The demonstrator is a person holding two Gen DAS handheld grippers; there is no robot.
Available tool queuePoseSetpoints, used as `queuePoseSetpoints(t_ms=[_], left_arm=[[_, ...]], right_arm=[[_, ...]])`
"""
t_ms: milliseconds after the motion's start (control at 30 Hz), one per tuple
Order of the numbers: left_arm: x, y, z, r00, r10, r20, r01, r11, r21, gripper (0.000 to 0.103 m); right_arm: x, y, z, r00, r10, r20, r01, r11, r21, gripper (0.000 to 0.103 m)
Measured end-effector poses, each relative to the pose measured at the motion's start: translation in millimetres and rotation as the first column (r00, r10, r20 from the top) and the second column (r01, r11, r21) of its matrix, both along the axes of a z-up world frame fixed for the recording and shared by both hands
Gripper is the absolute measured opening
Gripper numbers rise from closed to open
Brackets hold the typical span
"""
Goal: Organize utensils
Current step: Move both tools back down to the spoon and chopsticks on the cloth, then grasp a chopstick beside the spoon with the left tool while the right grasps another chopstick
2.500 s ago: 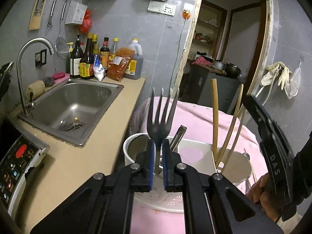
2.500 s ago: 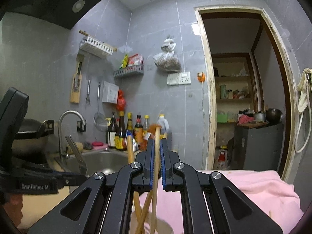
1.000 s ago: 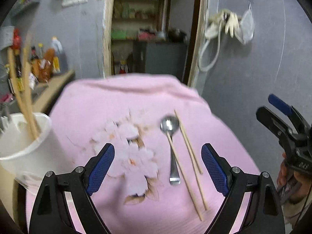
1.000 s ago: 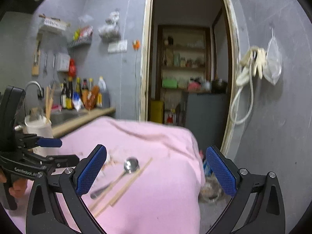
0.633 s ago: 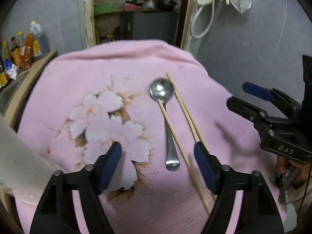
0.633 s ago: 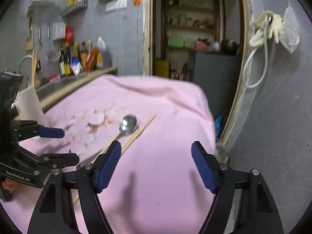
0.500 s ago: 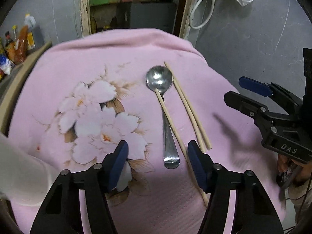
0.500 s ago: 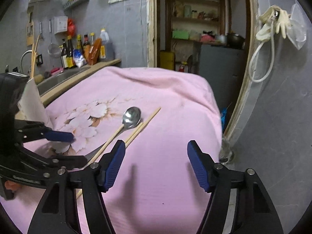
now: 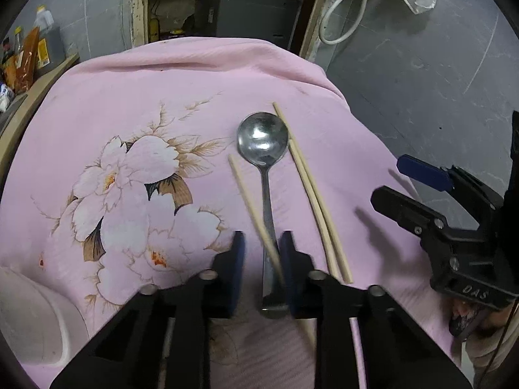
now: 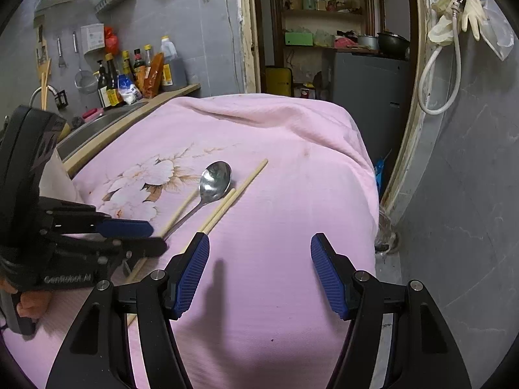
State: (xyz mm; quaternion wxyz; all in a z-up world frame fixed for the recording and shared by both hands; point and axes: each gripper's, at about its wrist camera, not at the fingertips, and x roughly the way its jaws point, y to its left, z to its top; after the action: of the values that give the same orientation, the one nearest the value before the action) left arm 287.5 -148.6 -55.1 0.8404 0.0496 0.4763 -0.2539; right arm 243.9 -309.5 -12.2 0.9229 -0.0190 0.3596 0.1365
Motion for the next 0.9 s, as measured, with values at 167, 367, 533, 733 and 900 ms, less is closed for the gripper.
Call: queuePoseSetpoints(t_ms=[167,367,533,733,900], left_arm=[[0,12,2,0.999,0.030,-0.024,-0.030,0.999,-0.034,0.007],[-7,28,7,0.998,0.048,-0.042,-0.051,0.997,-0.064,0.007],[-7,41,9,0.994,0.052,-0.096,-0.062,0.992,-0.108,0.007],[-18,47,9,0.990,0.027,-0.137,-0.043,0.992,-0.119,0.007],[-28,55,11,0.981,0.007,-0.196,-0.038,0.987,-0.154,0.007]], right_arm=[[3,6,-2,1.000,0.024,-0.013,-0.024,1.000,-0.010,0.050],[4,21,-5,0.995,0.089,-0.037,-0.089,0.996,-0.011,0.042],[7,33,-10,0.991,0.119,-0.069,-0.121,0.992,-0.033,0.042],[6,39,-14,0.991,0.103,-0.085,-0.112,0.988,-0.108,0.039],[1,43,-14,0.990,0.105,-0.092,-0.117,0.984,-0.132,0.039]])
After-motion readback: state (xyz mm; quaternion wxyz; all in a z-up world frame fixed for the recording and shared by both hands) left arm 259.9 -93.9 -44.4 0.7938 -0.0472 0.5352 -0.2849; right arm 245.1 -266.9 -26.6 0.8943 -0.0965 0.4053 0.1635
